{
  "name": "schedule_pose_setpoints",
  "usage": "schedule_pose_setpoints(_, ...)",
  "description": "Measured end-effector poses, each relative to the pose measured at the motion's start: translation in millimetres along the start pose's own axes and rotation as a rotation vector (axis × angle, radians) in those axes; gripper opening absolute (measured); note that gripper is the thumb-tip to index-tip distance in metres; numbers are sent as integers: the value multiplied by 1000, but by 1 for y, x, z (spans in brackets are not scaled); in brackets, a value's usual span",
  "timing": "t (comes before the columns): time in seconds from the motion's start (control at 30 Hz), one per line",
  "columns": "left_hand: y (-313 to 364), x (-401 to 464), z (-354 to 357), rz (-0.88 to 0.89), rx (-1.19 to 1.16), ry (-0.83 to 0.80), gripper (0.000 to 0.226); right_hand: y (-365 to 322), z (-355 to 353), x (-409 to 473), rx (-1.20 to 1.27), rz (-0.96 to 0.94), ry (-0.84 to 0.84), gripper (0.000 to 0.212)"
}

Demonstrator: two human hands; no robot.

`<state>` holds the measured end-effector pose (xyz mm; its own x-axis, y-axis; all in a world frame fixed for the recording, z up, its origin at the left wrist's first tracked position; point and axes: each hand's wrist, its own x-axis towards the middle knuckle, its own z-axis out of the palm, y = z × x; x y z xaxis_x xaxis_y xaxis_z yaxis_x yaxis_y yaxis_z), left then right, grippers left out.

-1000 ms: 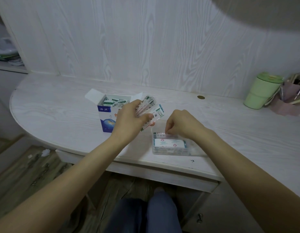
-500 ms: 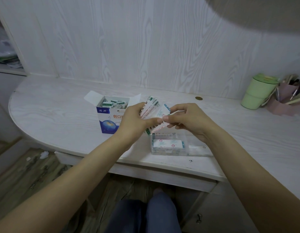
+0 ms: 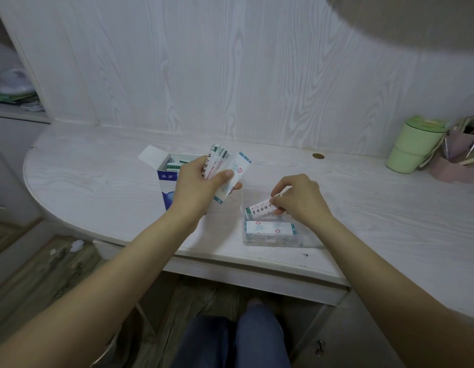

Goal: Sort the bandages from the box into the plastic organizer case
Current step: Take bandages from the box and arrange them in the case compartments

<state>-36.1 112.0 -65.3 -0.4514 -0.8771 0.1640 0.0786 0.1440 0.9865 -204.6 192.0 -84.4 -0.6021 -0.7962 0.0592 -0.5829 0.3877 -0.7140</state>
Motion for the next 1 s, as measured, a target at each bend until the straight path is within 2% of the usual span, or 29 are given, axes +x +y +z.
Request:
schedule_pose_setpoints(0.2, 0, 0, 4, 2, 24, -29, 17, -7, 5, 4, -415, -101, -67, 8)
schedule_pose_setpoints(0.6, 2, -1, 5, -7, -28, -85, 18, -12, -4, 10, -568, -300, -257, 14)
schedule_pose_setpoints(0.73, 3, -2, 6, -14, -61, -87, 19, -9, -15, 13, -409, -295, -289, 13)
schedule_pose_setpoints(0.83, 1, -1, 7, -39, -87, -81, 20, -17, -27, 6, -28, -284, -204, 9)
schedule_pose_setpoints(0.9, -1, 0, 9, -57, -82, -88, 22, -21, -33, -2, 297, -211, -238, 14)
schedule_pose_setpoints(1.0, -1, -2, 15, -53, -75, -151, 22, -22, -28, -8, 434, -192, -210, 18)
